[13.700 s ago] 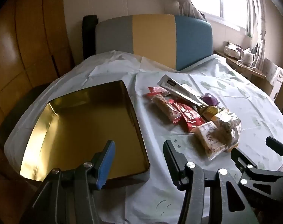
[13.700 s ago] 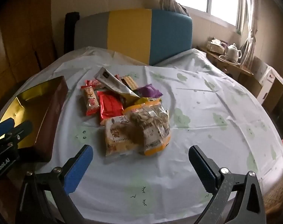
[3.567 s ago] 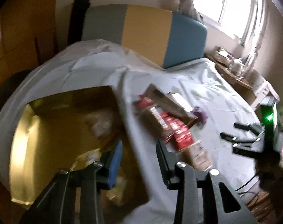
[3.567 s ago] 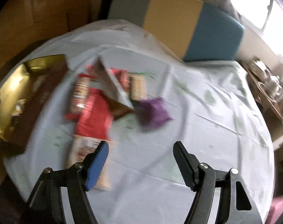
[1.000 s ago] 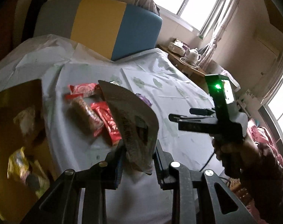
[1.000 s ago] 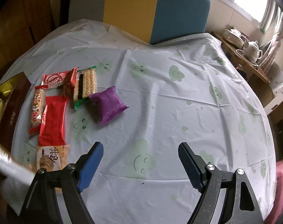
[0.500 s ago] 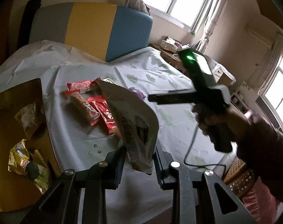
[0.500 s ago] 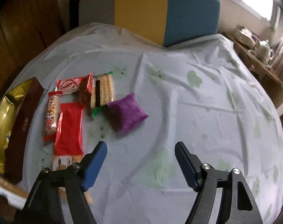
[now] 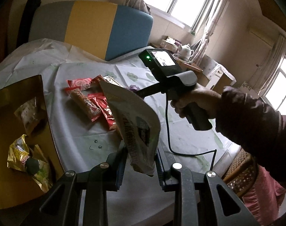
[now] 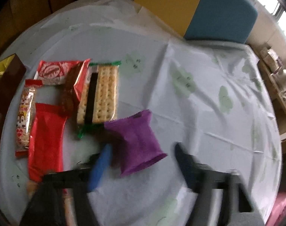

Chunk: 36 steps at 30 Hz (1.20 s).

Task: Organize snacks
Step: 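Lift the white packet with the left tool while the right tool grasps the purple packet, then lower the white packet into the gold tray and open the left tool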

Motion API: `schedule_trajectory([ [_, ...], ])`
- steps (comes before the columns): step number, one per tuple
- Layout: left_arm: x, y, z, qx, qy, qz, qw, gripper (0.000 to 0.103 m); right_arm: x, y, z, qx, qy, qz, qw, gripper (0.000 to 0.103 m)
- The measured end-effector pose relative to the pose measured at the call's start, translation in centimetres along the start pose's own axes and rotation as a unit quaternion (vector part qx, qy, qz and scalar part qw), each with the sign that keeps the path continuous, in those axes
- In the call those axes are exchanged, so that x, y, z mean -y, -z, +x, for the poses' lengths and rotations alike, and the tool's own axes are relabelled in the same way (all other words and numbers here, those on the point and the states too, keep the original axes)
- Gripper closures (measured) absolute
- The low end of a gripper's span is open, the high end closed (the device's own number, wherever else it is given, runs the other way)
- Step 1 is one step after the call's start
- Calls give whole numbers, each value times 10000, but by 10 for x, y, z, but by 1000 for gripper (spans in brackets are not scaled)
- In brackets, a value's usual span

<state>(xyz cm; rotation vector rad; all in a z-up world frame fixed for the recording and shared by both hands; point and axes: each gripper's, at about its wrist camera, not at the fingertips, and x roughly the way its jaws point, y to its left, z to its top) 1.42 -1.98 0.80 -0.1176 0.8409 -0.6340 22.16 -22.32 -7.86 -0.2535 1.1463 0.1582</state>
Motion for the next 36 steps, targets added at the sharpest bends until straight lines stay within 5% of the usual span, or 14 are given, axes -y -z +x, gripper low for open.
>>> schedule_trajectory([
  [3,-2,0,-1,33,41,-38,10000,74,1,8,-7,72,-68,108,9999,65],
  [12,-23,-19,-40,567,-14,-368,9977,74,-11,78,-39,-166,-286,-77,9994,65],
  [19,-71,-37,-87,892,-782,-954,9883,74,-14,95,-42,26,-304,-2,9995,64],
  [31,-158,-65,-64,-181,-2111,-1293,9687,73,-16,95,-44,41,-208,-150,9997,64],
  [36,-188,-76,-39,-260,-2396,-1599,9572,56,-18,96,-44,45,-173,-181,9997,64],
])
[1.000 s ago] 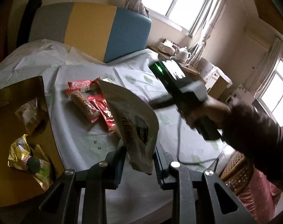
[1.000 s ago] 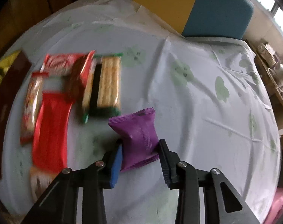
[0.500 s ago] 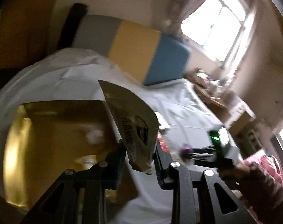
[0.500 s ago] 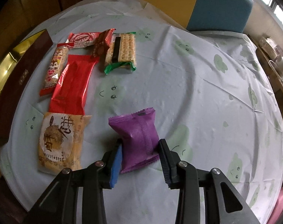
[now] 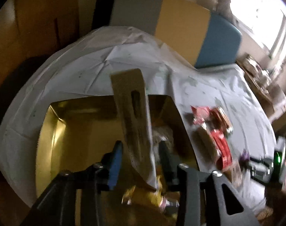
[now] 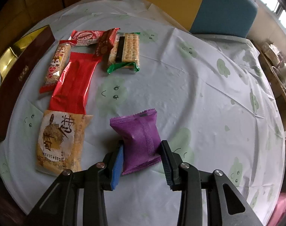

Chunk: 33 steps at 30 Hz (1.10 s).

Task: Organize snacks
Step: 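Lower the white packet into the gold tray and open the left tool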

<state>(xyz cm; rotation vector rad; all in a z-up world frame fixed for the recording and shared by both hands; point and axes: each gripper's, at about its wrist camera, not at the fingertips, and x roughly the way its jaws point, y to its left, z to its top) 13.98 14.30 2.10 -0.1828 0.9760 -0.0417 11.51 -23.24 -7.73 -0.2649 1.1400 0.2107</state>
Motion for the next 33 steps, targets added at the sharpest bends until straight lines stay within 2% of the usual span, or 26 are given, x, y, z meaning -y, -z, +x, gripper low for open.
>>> schedule_trajectory([
  [4,-2,-1,2,128,126,-231,9996,53,0,0,0,2,6,5,10000,64],
  [9,-5,15,-3,159,107,-350,9992,53,0,0,2,-1,47,-51,10000,64],
  [12,-1,32,-7,141,-19,-343,9993,53,0,0,2,4,67,-85,9999,64],
  [17,13,60,-18,218,-14,-358,9991,53,-1,0,3,-6,91,-168,9998,64],
  [26,43,85,-28,289,-22,1,9996,53,-2,3,2,17,203,-251,9995,63],
  [33,50,92,-35,371,-38,144,9992,53,-3,3,1,46,224,-208,9995,64],
])
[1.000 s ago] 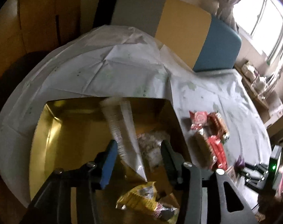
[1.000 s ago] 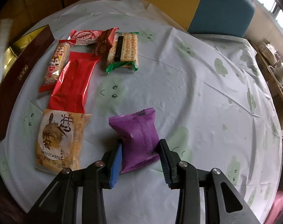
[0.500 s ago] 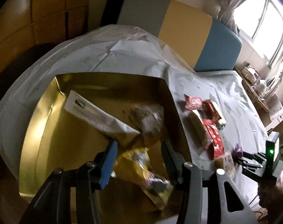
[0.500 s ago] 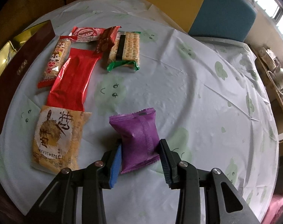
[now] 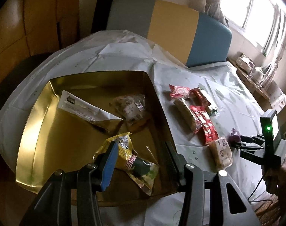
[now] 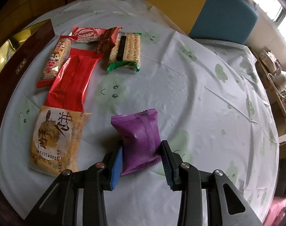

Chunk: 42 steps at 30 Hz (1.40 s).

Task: Organize snacks
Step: 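Lower the white packet into the gold tray and open the left tool, then carry the purple packet into the gold tray and open the right tool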

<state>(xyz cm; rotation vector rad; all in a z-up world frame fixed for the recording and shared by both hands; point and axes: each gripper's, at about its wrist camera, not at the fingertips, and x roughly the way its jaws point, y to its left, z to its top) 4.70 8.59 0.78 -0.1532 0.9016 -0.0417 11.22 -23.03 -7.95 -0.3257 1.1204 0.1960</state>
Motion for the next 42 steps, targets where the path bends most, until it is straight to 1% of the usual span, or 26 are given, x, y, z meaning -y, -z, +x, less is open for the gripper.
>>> schedule_trajectory([
  [5,-4,3,-2,-7,11,-29,10000,53,2,0,1,2,-18,5,10000,64],
  [10,-14,9,-3,-13,10,-71,10000,53,0,1,1,-22,59,-4,10000,64],
  [13,-23,12,-3,-27,-26,-141,9999,53,6,-1,-5,-4,8,264,9997,65],
  [17,-36,16,-1,-53,-95,-287,9995,53,16,-6,-32,333,-162,699,9969,65],
  [20,-47,17,-1,-45,-145,-510,9986,53,9,-13,-62,678,-488,792,9934,65],
  [22,-53,16,-1,-39,-185,-597,9980,53,-5,-20,-77,852,-724,703,9912,65],
  [26,-67,16,-4,13,-270,-754,9968,53,-55,-36,-99,1120,-1294,331,9847,65],
  [29,-74,16,-7,75,-303,-844,9959,53,-100,-50,-109,1249,-1707,-16,9774,65],
  [32,-79,17,-8,92,-319,-894,9954,53,-142,-64,-116,1346,-1996,-316,9701,65],
  [34,-80,18,-8,88,-312,-901,9954,53,-165,-73,-116,1331,-2174,-424,9660,63],
  [36,-81,18,-7,82,-322,-898,9954,53,-182,-81,-110,1292,-2238,-488,9648,62],
  [38,-81,19,-6,68,-307,-896,9955,53,-192,-88,-101,1151,-2292,-414,9657,56],
  [41,-81,20,-5,50,-309,-893,9955,53,-195,-90,-90,1070,-2285,-359,9670,51],
  [42,-81,20,-4,47,-297,-900,9955,53,-194,-88,-87,1034,-2272,-328,9678,47],
])
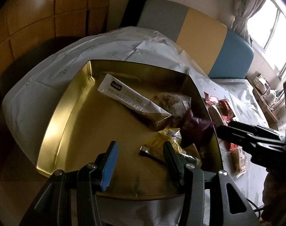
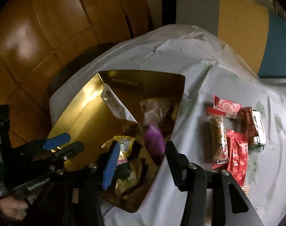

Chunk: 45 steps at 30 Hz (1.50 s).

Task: Organize snacks
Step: 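Carry the purple packet into the gold tray and open the right tool, then reach the left tool to the chipmunk-printed snack bar and grasp it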

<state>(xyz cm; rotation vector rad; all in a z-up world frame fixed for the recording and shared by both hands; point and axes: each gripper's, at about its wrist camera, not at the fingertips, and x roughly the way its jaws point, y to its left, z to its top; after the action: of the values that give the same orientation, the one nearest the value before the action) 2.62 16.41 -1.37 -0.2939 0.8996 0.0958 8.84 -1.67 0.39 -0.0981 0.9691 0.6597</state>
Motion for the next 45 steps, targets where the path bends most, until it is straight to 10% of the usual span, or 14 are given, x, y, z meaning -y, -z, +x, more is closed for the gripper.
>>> schedule_trajectory([
  [29,100,-15,-11,1,645,1281,9897,54,176,85,-74,-104,1874,763,9793,27],
  [45,204,-63,91,-1136,887,816,9862,71,220,93,-91,186,1799,1797,9670,23],
])
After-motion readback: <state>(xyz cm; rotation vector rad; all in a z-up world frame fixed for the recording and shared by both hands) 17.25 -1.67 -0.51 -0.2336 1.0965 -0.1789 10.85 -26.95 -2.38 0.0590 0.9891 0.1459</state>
